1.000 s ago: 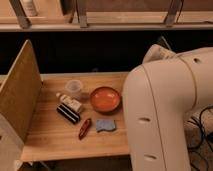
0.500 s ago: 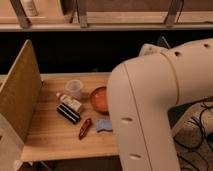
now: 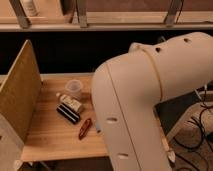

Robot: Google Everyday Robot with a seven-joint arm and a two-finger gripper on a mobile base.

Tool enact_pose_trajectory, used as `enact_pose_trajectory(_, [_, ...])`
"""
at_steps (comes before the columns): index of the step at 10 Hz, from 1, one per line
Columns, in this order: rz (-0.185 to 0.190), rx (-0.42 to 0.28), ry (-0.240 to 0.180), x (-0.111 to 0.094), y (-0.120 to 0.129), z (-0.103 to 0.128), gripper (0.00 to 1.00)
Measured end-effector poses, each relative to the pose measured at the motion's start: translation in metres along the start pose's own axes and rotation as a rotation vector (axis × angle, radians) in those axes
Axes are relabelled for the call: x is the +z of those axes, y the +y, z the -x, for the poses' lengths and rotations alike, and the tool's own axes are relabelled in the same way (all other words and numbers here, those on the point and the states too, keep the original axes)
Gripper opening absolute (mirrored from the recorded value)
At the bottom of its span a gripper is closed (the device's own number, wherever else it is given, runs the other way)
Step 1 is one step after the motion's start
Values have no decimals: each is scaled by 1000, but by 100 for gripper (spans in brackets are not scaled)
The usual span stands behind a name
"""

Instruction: Place the pepper in the ceramic bowl

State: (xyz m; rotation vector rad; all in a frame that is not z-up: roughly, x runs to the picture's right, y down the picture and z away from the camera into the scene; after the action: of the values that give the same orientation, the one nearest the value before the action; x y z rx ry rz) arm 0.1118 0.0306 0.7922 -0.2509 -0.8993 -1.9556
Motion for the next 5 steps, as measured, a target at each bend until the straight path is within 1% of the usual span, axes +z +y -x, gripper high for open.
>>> enact_pose_trajectory(1, [22, 24, 12, 3, -3, -9, 80])
enact_pose_trajectory(2, [34, 38, 21, 4, -5, -15, 80])
enact_pose_trajectory(4, [40, 45, 23, 4, -2, -14, 80])
enact_pose_trajectory(5, [36, 44, 23, 4, -3, -15, 80])
